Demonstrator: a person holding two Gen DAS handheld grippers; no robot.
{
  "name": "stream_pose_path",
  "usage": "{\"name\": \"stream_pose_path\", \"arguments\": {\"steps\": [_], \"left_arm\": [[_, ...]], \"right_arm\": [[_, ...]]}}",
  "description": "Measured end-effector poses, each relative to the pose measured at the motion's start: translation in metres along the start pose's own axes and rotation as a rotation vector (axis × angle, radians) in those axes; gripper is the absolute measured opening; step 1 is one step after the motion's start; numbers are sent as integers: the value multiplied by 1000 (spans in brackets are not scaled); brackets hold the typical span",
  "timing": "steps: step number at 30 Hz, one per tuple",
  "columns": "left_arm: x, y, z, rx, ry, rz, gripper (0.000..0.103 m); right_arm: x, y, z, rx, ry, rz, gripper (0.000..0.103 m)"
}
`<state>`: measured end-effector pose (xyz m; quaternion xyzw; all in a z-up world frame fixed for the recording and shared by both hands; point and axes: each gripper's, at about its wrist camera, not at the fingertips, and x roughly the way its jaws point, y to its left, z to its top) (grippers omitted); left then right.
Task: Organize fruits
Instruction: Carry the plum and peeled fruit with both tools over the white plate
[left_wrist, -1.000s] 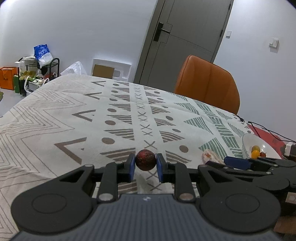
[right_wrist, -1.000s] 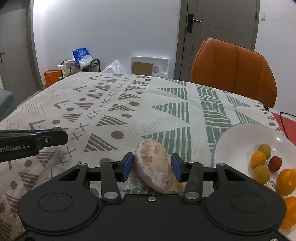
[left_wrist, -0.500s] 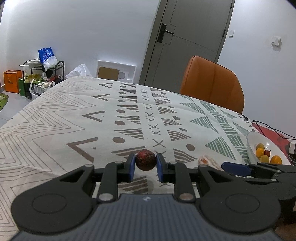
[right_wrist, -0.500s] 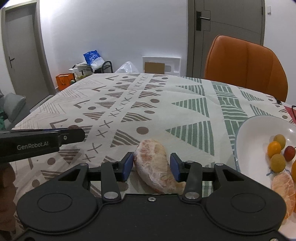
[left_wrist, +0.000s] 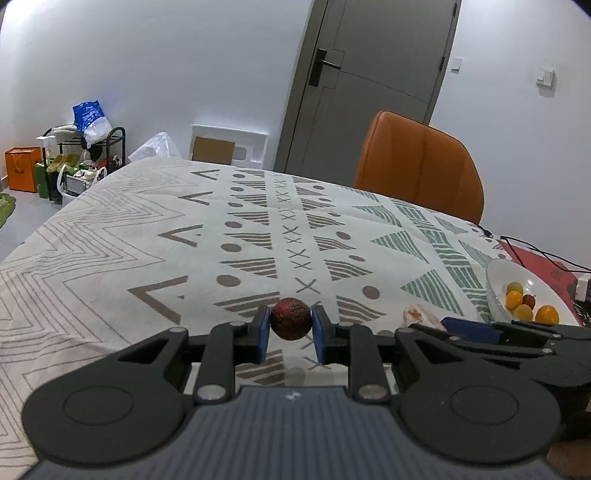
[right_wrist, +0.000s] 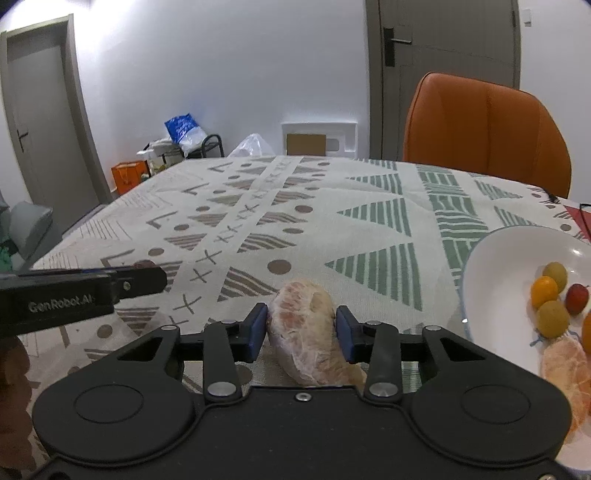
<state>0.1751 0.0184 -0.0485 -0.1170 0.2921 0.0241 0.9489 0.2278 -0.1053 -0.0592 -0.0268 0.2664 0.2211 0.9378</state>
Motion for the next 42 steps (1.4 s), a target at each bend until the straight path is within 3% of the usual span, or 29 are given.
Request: {"name": "stream_pose_path", "arguments": {"steps": [18, 42], "left_arm": [[-12, -42, 6, 62, -38, -56, 23], [-8, -97, 3, 144, -40, -112, 23]], "right_arm": [[-47, -30, 6, 83, -133, -45, 38], [-82, -102, -15, 185, -176, -153, 38]]}}
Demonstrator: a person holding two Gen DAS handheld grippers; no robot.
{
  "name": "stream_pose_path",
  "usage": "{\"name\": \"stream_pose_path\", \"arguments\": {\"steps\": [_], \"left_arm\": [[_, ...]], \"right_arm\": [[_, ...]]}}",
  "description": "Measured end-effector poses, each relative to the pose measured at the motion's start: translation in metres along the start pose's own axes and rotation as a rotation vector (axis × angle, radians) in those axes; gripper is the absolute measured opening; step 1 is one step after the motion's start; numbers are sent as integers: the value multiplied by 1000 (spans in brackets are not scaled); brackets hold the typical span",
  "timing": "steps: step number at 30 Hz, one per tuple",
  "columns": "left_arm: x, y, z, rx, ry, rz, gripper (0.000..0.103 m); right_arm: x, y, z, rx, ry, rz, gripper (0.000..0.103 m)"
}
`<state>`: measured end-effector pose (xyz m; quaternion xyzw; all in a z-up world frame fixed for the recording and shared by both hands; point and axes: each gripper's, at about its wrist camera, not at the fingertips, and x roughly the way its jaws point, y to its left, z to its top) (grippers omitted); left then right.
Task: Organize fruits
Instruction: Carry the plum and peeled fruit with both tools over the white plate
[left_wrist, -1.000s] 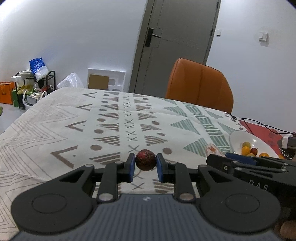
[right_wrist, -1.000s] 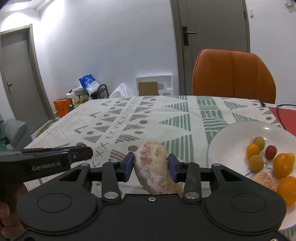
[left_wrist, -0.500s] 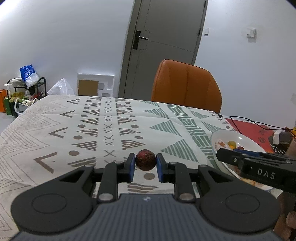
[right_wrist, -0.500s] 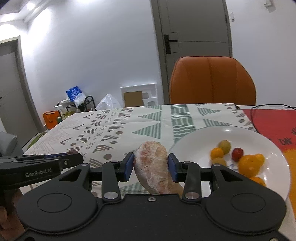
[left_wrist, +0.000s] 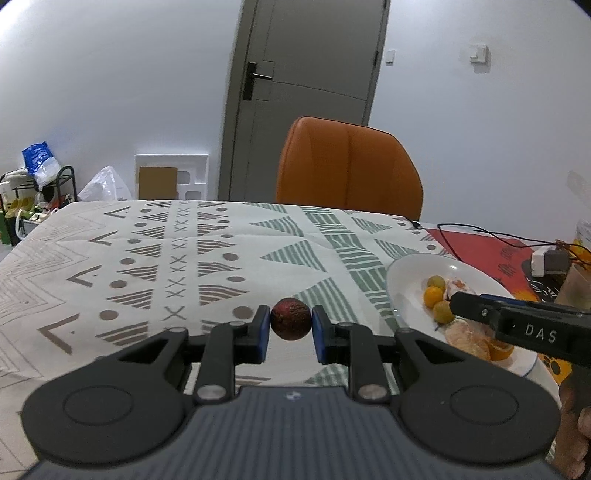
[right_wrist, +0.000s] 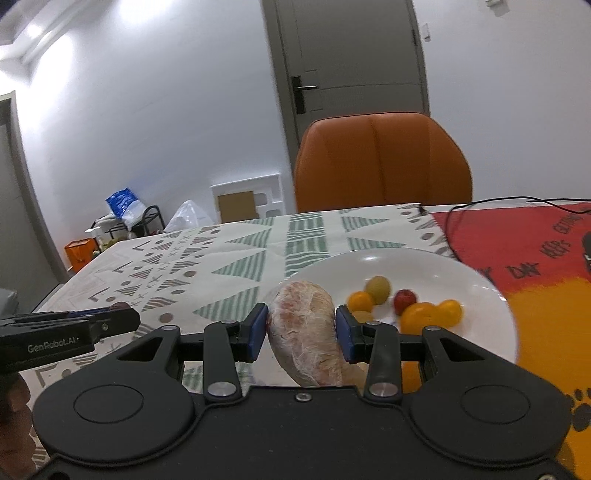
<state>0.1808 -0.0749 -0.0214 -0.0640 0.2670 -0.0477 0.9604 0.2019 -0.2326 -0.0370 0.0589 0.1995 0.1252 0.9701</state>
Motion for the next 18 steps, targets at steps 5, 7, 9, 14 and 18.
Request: {"name": "stream_pose_path", "arguments": {"steps": [5, 7, 9, 14, 18], "left_arm": [[6, -14, 1, 21, 7, -12, 23], [8, -19, 1, 30, 8, -17, 23], [9, -25, 1, 37, 10, -23, 23], [15, -36, 2, 53, 17, -36, 23], [19, -44, 3, 62, 18, -46, 23]], "right_arm": [[-6, -19, 0, 18, -15, -36, 38], [-9, -27, 0, 25, -19, -54, 38], [-11, -35, -1, 35, -21, -73, 38], [-14, -51, -2, 52, -25, -108, 38], [-16, -62, -1, 59, -28, -137, 38]]}}
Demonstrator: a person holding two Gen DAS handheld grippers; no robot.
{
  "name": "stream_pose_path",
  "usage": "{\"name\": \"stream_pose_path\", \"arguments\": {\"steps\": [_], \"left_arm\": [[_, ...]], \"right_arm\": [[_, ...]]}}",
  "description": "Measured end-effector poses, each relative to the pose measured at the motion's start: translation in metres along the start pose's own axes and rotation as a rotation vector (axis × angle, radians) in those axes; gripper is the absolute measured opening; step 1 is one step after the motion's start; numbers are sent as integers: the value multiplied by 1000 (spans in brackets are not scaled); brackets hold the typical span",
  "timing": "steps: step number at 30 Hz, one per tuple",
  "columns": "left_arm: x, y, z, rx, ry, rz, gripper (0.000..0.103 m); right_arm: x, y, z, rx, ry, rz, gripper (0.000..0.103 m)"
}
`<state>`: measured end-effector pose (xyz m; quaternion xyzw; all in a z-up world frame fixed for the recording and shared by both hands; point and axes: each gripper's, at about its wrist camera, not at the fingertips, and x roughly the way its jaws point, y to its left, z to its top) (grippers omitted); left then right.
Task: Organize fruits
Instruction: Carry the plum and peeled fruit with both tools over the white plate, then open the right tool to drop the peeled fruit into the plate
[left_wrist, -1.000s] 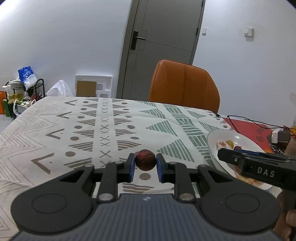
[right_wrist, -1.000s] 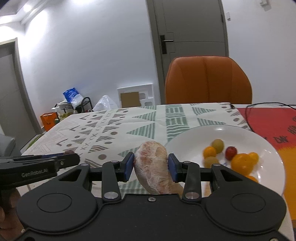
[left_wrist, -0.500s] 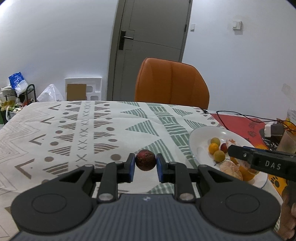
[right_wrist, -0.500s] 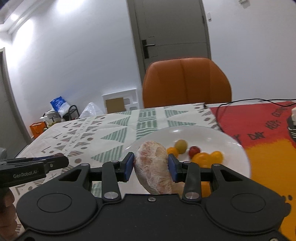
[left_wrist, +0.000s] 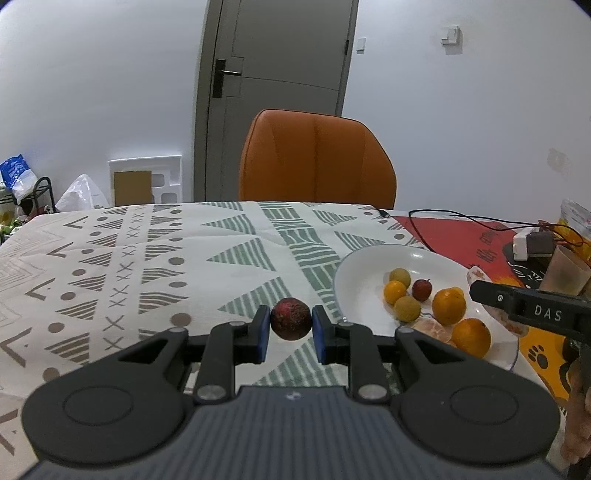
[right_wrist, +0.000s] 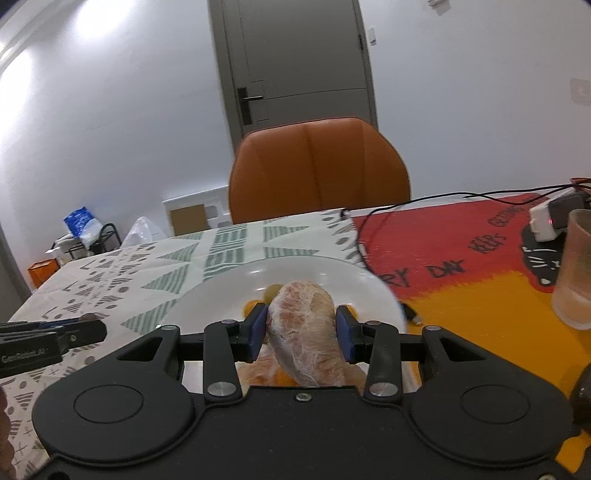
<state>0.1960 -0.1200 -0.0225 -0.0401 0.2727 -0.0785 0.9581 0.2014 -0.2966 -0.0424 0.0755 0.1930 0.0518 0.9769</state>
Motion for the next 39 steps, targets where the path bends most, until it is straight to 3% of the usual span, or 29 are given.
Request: {"name": "stream_pose_path", "arguments": {"steps": [12, 16, 39], "left_arm": [[8, -10, 2, 8, -2, -14, 23], [9, -11, 2, 11, -2, -15, 23], [26, -46, 9, 67, 8, -113, 24]], "right_arm": [[2, -16, 5, -14, -15, -85, 39], [1, -15, 5, -28, -22, -112, 51], [-23, -21, -13, 55, -9, -67, 51]]}}
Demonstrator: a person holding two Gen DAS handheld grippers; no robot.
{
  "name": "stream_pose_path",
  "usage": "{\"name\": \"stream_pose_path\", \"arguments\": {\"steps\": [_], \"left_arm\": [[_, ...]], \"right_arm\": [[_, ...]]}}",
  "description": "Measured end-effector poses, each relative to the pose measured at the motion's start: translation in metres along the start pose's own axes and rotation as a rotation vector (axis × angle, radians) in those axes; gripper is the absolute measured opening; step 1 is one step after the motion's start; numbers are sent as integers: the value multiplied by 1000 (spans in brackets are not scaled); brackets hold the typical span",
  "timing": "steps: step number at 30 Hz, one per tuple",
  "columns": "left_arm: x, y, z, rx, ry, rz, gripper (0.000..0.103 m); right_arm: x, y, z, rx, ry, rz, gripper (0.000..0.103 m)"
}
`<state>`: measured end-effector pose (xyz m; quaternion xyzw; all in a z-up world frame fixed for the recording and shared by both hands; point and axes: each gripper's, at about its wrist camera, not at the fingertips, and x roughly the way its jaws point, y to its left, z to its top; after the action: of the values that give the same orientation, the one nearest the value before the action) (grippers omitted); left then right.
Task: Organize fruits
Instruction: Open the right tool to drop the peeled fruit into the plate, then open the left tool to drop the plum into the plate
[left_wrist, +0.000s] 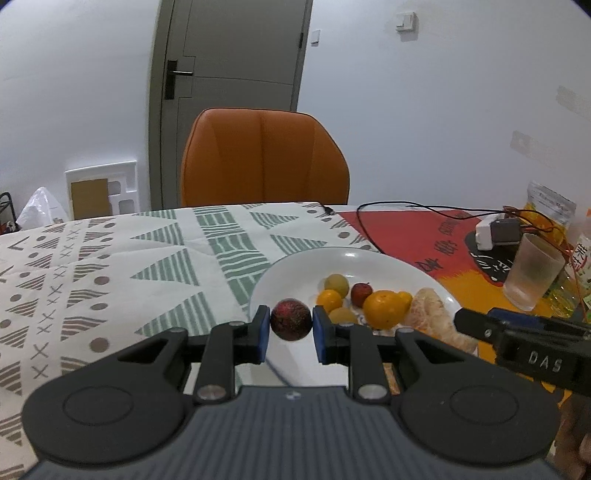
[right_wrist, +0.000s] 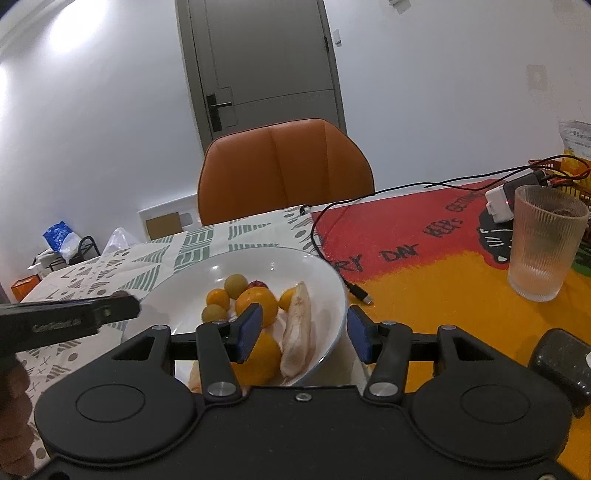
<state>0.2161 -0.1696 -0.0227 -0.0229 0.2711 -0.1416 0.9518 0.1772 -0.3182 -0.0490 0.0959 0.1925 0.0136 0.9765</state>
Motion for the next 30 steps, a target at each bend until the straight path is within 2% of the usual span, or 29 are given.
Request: {"name": "stream_pose_path", "arguments": {"steps": [13, 16, 24, 30], "left_arm": [[-14, 22, -2, -30, 9, 66, 30], [-19, 28, -4, -35, 11, 81, 35], [-33, 41, -8, -48, 12, 154, 62], [-47, 46, -11, -49, 1, 177, 69]], "right_arm": [[2, 16, -6, 6, 10, 45, 54], [1, 22, -6, 2, 8, 51, 57], [-6, 32, -7, 3, -6, 91, 59], [-11, 41, -9, -2, -7, 122, 59]]}}
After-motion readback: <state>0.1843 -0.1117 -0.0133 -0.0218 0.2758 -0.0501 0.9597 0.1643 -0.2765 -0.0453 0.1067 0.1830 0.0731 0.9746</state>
